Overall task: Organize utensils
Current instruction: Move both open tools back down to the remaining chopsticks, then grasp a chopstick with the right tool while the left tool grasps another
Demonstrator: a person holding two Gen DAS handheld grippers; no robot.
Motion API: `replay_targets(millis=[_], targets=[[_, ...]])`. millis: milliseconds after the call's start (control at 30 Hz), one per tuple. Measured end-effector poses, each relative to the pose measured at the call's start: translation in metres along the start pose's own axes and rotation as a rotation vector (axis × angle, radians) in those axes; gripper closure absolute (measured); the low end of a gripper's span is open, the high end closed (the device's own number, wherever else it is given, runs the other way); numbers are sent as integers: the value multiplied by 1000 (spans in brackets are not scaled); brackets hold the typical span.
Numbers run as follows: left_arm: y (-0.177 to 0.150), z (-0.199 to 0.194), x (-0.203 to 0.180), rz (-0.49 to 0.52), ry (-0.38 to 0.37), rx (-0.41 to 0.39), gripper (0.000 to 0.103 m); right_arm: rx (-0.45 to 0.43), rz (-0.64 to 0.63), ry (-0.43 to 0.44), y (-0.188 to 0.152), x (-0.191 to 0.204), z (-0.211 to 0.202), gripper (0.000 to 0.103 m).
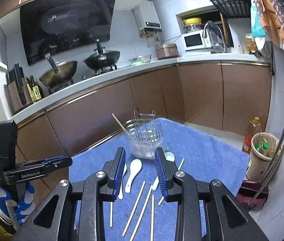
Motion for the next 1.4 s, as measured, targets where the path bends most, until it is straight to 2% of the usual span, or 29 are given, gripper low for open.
replay_targets(millis=[100, 233, 367, 500, 633, 800, 1000, 1400], targets=[[-8, 17, -7, 17, -11, 55, 68, 69, 8, -7, -9, -6, 16, 75], [-22, 50, -16, 26, -32, 171, 68, 189, 20, 1, -30, -14, 43, 75], [-32, 83, -23, 12, -60, 279, 68, 302, 52, 39, -52, -21, 68, 75], [-37, 115, -28, 5, -61, 367, 69, 402, 62, 65, -68, -28, 93, 84], [-41, 143, -27, -10, -66, 442, 69, 478, 55, 96, -79, -33, 112, 88], [-43, 171, -28, -6, -45, 507, 71, 570, 9, 109, -96, -35, 133, 90], [-47, 197, -30, -2, -15, 564, 77, 637, -21, 102, -112, -38, 154, 90], [-58, 226, -26, 5, 3, 619, 85, 730, -74, 95, -128, -44, 186, 90]])
Point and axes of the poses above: each gripper's, at about its wrist camera, not at the fingertips, and z roughly the way its jaws point, x to its left, y to its top, the point moved 5 cm from there along z, roughly the way its jaws point, and after that the axes turned 5 degrees about y, right-handed, at the moved point
